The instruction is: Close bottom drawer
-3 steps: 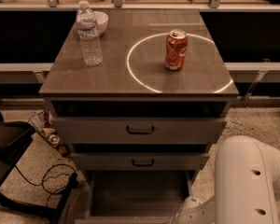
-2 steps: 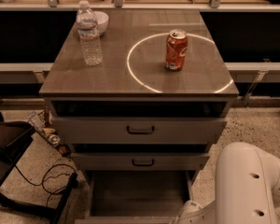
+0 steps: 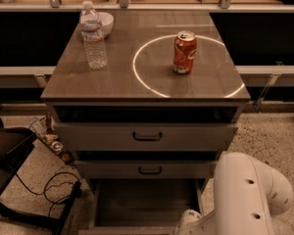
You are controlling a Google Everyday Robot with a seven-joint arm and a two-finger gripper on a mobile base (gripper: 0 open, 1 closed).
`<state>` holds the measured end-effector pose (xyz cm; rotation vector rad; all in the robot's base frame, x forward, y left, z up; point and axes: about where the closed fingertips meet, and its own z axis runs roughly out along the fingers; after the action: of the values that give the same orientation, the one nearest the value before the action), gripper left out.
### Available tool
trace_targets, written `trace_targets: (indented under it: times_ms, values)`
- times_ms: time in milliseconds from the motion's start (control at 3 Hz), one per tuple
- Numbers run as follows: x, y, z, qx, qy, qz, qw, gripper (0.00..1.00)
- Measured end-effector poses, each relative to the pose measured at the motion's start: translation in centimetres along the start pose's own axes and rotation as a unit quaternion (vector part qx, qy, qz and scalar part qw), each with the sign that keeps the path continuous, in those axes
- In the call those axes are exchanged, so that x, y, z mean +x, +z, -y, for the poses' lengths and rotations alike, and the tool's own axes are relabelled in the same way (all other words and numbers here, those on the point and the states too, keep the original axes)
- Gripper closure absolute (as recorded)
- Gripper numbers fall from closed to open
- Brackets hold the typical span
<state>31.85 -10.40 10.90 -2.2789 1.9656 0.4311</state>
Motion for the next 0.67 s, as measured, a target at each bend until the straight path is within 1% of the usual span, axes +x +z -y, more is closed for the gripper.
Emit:
trace_targets:
  times_ms: [333, 667]
  values:
    - [0.0, 0.1, 1.2, 0.003, -0.009, -0.014, 0.9999, 1.0]
    - [0.4, 0.0, 3.5, 0.008, -0.022, -0.043, 0.9988, 1.0]
